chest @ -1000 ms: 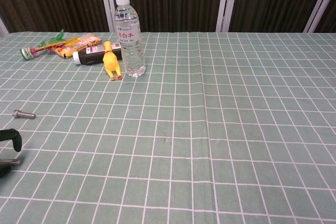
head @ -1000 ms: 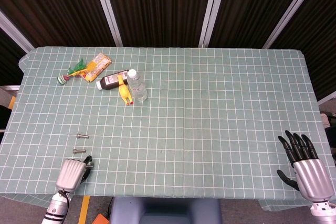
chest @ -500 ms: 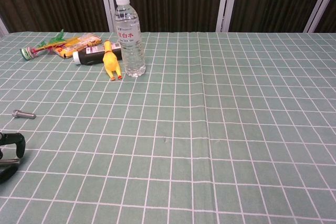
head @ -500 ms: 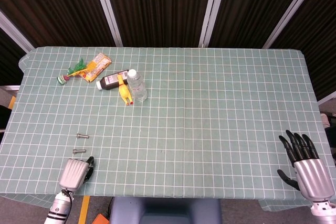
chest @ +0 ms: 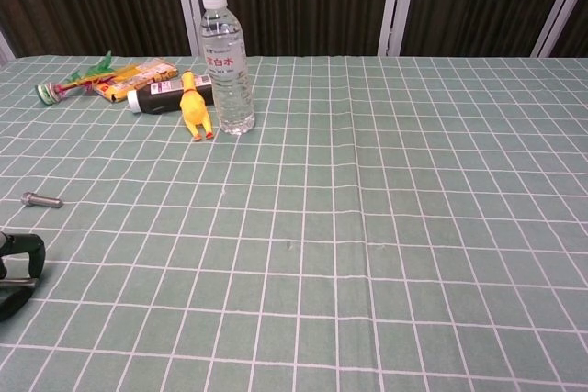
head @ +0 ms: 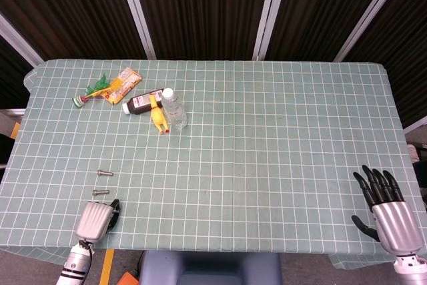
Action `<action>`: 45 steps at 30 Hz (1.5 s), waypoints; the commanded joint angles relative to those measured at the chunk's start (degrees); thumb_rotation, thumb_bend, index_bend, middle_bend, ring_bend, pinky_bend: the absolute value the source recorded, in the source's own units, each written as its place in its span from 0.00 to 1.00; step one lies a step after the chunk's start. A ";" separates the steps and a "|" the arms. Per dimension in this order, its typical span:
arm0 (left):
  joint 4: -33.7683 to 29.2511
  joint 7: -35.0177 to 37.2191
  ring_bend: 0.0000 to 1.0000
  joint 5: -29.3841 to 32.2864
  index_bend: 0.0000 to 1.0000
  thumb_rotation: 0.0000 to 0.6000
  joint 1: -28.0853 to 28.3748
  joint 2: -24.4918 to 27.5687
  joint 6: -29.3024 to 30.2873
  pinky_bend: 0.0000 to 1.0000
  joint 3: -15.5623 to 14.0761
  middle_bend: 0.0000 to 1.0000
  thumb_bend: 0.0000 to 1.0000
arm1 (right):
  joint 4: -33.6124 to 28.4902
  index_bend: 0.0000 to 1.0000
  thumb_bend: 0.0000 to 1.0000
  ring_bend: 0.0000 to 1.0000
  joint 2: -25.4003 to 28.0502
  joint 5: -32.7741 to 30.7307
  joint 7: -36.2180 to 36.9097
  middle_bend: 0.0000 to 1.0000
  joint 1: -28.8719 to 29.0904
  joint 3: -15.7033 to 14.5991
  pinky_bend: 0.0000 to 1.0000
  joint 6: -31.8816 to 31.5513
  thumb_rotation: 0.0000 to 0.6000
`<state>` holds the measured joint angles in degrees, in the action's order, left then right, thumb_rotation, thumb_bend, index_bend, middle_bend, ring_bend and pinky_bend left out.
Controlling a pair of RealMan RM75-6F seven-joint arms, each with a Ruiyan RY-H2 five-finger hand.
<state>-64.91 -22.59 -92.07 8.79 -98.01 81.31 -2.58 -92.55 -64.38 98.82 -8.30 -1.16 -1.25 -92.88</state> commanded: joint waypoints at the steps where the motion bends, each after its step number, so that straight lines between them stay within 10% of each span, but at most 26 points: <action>1: -0.15 0.47 1.00 -0.35 0.55 1.00 -0.10 0.12 0.72 1.00 -0.04 1.00 0.39 | 0.00 0.00 0.28 0.00 -0.03 -0.05 -0.05 0.00 0.02 0.01 0.00 0.05 1.00; 45: -7.97 7.38 1.00 1.52 0.41 1.00 -1.00 7.55 3.31 1.00 1.59 1.00 0.39 | -0.02 0.00 0.28 0.00 -0.66 -0.26 -1.60 0.00 0.09 -0.14 0.00 0.66 1.00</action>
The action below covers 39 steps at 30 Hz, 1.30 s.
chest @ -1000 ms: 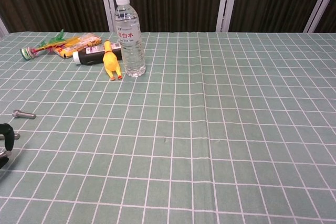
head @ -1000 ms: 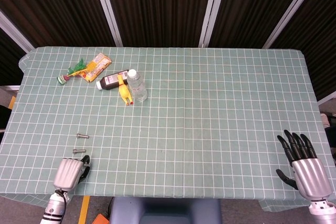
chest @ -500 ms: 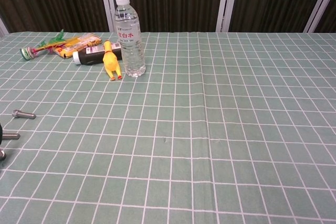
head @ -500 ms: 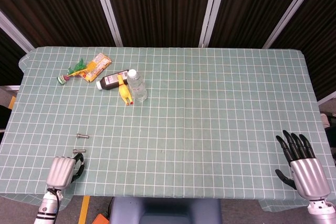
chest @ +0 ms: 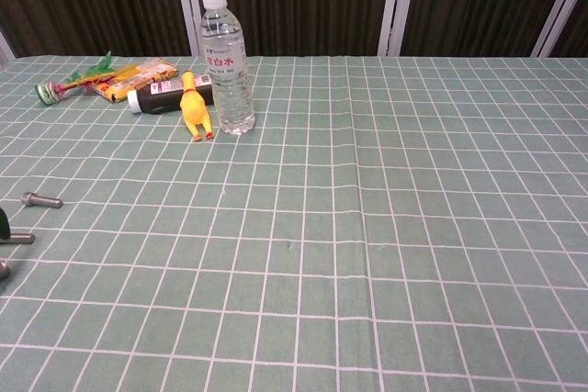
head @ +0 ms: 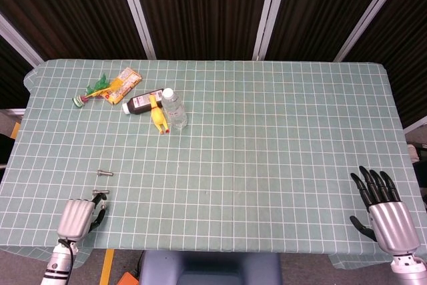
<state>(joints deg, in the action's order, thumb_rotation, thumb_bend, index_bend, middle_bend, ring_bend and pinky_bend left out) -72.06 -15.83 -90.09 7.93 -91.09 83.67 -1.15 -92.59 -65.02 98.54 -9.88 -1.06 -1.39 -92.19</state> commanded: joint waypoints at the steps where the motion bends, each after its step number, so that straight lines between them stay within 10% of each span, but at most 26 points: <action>1: -1.54 1.27 1.00 -0.75 0.41 1.00 -0.23 1.13 1.66 1.00 0.31 1.00 0.39 | 0.02 0.00 0.28 0.00 -0.02 0.04 -0.02 0.00 -0.04 -0.04 0.00 -0.04 1.00; 17: -19.01 -1.71 1.00 3.13 0.45 1.00 5.02 11.88 -6.78 1.00 3.39 1.00 0.39 | -0.10 0.00 0.28 0.00 0.00 0.16 -0.20 0.00 -0.05 -0.20 0.00 0.11 1.00; 39: -31.99 -45.28 1.00 32.54 0.42 1.00 15.92 9.01 -14.53 1.00 7.67 1.00 0.32 | -0.05 0.00 0.28 0.00 0.37 0.40 0.66 0.00 -0.30 -0.16 0.00 -0.71 1.00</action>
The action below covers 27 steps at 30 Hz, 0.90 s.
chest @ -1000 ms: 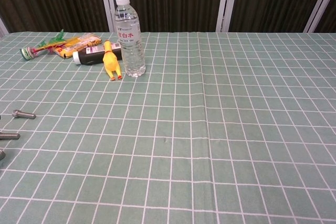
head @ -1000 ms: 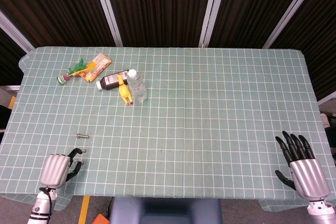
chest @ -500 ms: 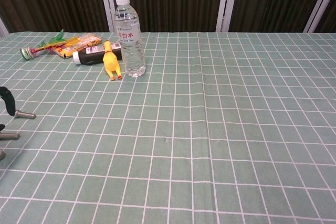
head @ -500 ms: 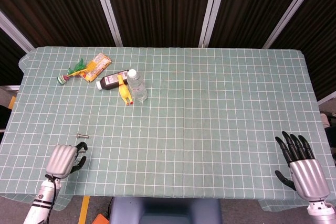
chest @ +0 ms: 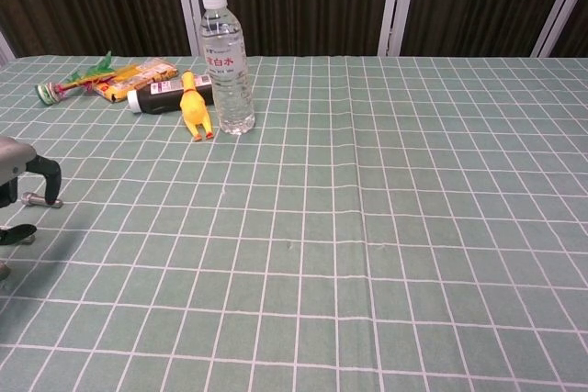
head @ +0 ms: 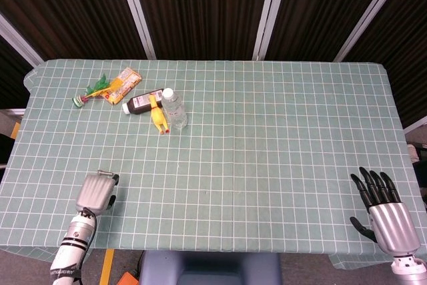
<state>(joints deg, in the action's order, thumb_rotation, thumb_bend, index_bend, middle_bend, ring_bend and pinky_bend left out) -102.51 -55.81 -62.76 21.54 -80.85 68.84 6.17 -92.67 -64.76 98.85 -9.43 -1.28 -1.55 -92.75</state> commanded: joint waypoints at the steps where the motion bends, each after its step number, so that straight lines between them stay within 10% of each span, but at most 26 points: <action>1: -1.30 -6.66 1.00 6.22 0.42 1.00 2.83 -1.73 0.99 1.00 0.49 1.00 0.32 | 0.08 0.00 0.28 0.00 0.17 0.19 0.33 0.00 -0.09 -0.06 0.00 -0.18 1.00; 27: 2.63 -17.30 1.00 23.15 0.46 1.00 10.59 -7.63 8.20 1.00 0.72 1.00 0.32 | 0.42 0.00 0.28 0.00 0.27 0.62 0.81 0.00 -0.35 -0.06 0.00 -0.85 1.00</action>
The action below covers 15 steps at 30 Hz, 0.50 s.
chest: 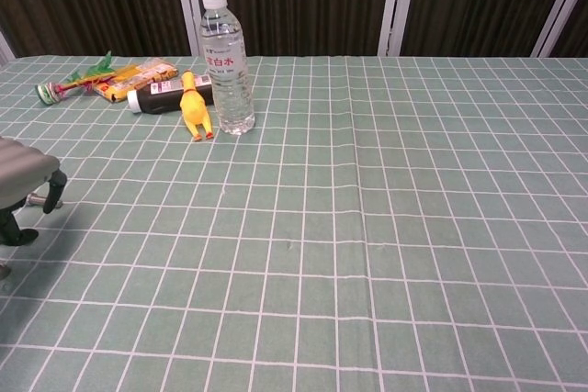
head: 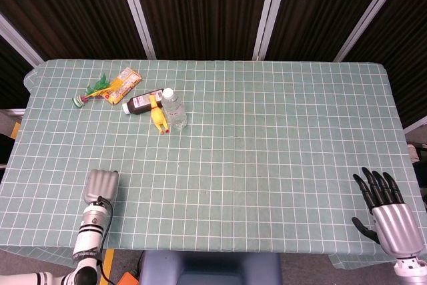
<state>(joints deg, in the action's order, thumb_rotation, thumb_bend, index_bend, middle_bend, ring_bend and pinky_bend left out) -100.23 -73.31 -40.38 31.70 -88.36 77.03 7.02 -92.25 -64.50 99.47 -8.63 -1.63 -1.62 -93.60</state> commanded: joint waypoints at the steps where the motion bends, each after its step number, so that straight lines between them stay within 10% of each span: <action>1: 0.52 0.31 1.00 1.19 0.46 1.00 0.64 -0.12 -0.04 1.00 -0.26 1.00 0.32 | 0.01 0.00 0.28 0.00 0.02 0.01 0.02 0.00 -0.01 -0.02 0.00 0.03 1.00; 15: 2.42 2.30 1.00 3.40 0.47 1.00 2.26 -0.36 -0.31 1.00 -2.23 1.00 0.31 | 0.00 0.00 0.28 0.00 -0.04 0.01 -0.12 0.00 0.01 -0.02 0.00 0.18 1.00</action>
<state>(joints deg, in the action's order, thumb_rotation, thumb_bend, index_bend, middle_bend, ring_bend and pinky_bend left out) -97.91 -71.07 -37.05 33.87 -88.66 76.73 4.88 -92.25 -64.54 99.48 -8.75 -1.62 -1.64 -93.41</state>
